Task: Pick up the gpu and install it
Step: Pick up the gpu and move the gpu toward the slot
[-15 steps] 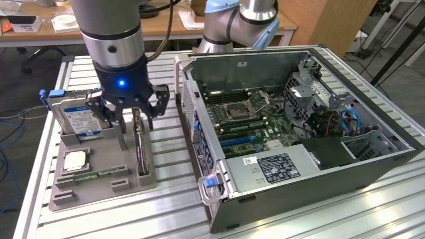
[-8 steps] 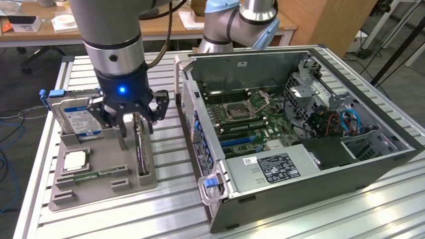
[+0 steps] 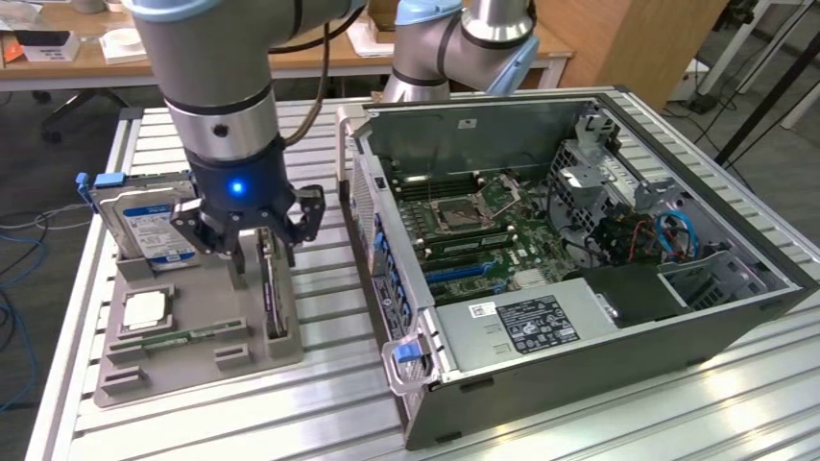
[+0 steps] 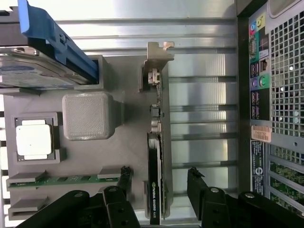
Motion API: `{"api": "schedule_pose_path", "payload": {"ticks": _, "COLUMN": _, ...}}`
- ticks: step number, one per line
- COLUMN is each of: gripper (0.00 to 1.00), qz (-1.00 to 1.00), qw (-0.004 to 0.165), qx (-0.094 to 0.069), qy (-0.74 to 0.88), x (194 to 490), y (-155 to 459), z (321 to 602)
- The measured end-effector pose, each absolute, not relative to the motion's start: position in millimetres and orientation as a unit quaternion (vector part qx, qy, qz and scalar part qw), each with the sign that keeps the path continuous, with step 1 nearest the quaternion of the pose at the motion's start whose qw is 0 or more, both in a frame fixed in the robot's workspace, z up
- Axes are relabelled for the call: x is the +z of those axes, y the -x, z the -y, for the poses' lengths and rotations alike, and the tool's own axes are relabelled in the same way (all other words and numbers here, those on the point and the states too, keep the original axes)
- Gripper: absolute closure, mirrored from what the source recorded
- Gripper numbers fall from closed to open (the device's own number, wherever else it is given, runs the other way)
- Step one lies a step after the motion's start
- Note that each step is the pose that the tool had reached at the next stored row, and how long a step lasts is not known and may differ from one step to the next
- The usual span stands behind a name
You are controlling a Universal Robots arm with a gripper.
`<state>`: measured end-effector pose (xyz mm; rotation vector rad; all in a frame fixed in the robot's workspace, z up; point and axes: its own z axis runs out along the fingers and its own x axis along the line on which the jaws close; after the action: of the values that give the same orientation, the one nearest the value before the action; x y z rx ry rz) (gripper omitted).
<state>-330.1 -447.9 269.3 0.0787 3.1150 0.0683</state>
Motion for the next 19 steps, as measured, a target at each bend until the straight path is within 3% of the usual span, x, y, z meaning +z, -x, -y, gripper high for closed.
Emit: {"api": "schedule_pose_path", "payload": {"ticks": 19, "gripper": 0.41, "qz": -0.999, "qw": 0.014, "qx": 0.022, "qy": -0.025, "x": 235.1, "y": 332.9, "z": 442.2}}
